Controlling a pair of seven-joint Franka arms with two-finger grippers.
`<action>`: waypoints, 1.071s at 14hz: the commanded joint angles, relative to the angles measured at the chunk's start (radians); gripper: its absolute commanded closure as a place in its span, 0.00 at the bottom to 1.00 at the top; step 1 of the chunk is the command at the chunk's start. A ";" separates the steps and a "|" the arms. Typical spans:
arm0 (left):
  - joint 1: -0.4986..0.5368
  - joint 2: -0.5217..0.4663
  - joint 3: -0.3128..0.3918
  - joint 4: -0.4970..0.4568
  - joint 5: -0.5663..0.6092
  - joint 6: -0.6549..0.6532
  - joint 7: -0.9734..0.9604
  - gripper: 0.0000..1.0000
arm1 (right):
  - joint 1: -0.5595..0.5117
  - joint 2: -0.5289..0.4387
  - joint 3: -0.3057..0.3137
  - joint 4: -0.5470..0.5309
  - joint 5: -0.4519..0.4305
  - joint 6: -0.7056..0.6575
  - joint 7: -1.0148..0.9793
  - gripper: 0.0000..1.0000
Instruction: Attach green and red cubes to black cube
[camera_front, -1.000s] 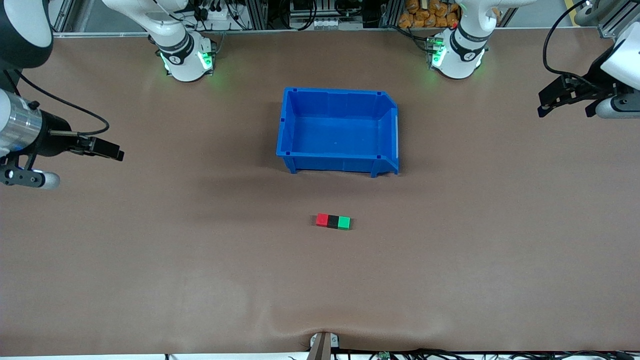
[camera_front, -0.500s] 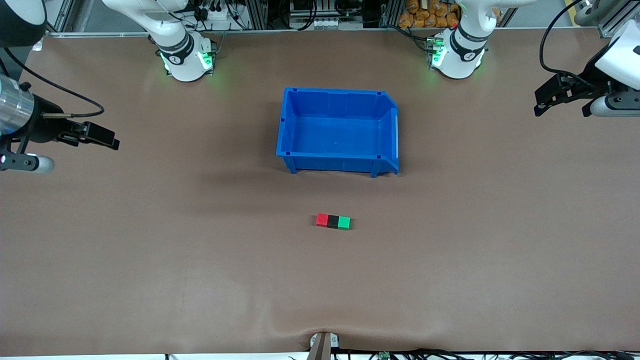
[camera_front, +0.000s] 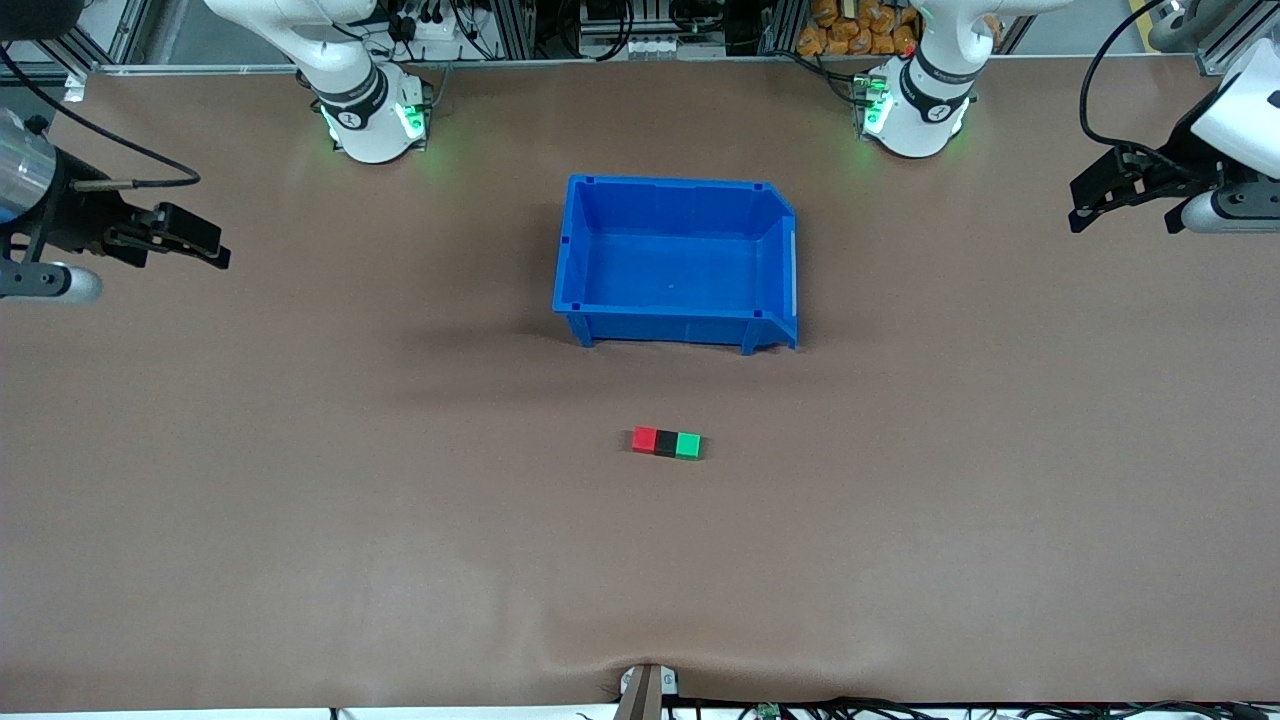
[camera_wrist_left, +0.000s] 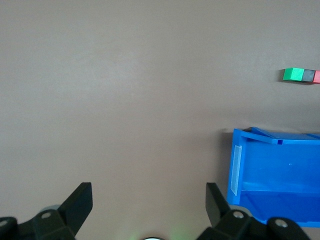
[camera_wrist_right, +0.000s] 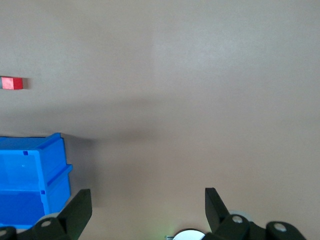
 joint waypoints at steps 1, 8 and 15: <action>0.002 -0.016 -0.005 0.005 0.014 -0.007 -0.016 0.00 | -0.034 -0.070 0.015 -0.071 -0.013 0.017 -0.054 0.00; -0.001 -0.016 -0.005 0.004 0.014 -0.007 -0.018 0.00 | -0.029 -0.097 -0.002 -0.086 -0.013 0.012 -0.080 0.00; -0.001 -0.014 -0.005 0.007 0.013 -0.006 -0.018 0.00 | -0.028 -0.098 -0.014 -0.085 -0.013 0.009 -0.083 0.00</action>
